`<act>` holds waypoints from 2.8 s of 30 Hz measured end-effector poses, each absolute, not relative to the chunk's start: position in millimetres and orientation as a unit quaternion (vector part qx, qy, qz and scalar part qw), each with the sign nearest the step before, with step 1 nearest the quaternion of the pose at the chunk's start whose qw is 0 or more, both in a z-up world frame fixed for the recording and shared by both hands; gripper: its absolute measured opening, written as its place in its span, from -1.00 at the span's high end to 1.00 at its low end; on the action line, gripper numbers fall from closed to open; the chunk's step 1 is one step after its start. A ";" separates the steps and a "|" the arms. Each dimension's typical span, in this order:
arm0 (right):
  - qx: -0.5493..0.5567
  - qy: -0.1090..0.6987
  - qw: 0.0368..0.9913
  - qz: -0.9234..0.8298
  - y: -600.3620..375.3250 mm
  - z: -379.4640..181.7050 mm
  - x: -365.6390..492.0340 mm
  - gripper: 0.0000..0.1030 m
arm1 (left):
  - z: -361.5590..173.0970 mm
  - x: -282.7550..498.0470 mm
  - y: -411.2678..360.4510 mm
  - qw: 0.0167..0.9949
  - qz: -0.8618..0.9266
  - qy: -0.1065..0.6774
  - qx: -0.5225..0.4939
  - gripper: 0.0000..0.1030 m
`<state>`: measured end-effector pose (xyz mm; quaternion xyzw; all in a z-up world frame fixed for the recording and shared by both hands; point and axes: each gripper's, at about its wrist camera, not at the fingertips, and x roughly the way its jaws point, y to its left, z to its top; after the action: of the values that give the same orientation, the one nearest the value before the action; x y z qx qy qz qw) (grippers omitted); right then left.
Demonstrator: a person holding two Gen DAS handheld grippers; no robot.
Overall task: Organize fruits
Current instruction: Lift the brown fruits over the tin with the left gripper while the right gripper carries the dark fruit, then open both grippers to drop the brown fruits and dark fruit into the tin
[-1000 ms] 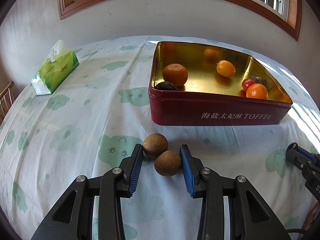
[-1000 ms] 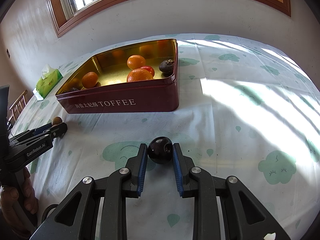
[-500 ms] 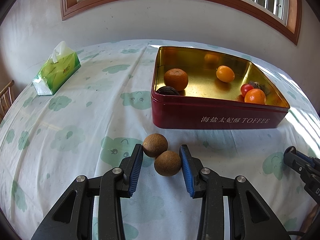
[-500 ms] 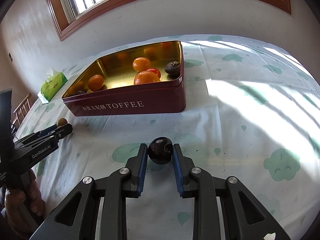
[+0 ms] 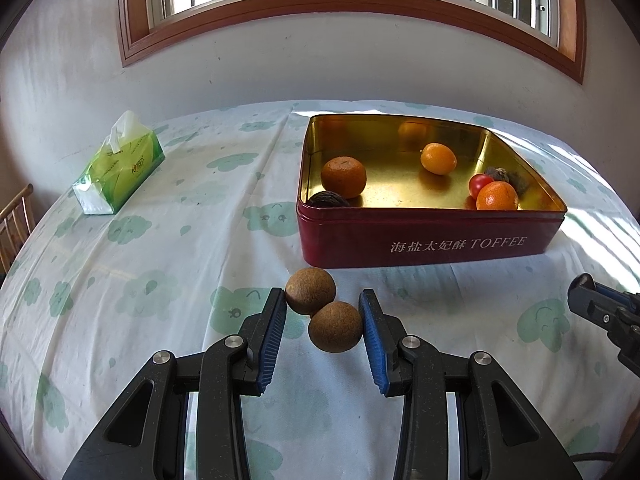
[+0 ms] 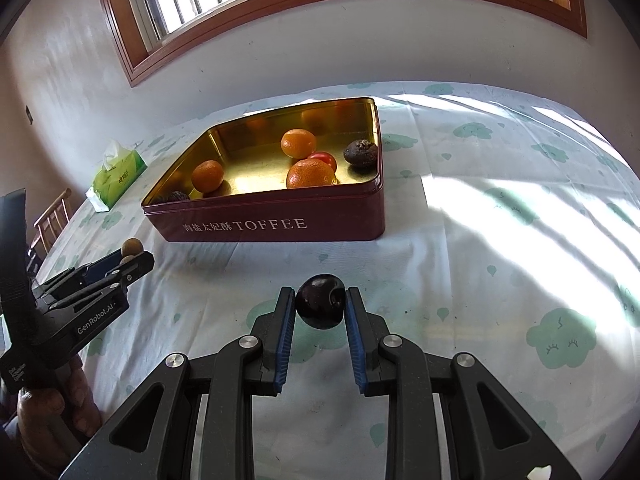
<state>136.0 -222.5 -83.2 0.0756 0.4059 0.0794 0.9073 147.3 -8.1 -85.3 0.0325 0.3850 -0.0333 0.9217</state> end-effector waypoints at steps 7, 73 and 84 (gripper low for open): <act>0.072 0.400 0.909 0.087 -216.4 -76.2 136.3 0.54 | -77.8 146.6 -8.5 0.925 -0.035 0.376 0.034 0.24; 0.049 0.378 0.921 0.077 -213.6 -68.3 232.2 0.54 | -51.0 253.0 -15.4 0.932 -0.090 0.350 0.028 0.23; 0.051 0.371 0.924 0.076 -214.2 -69.3 234.0 0.54 | -54.7 253.2 -7.9 0.928 -0.129 0.349 -0.002 0.03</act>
<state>234.0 -214.2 -69.3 0.0507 0.3706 0.0758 0.9243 253.2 -7.9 -54.7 -0.0017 0.3487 -0.1285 0.9284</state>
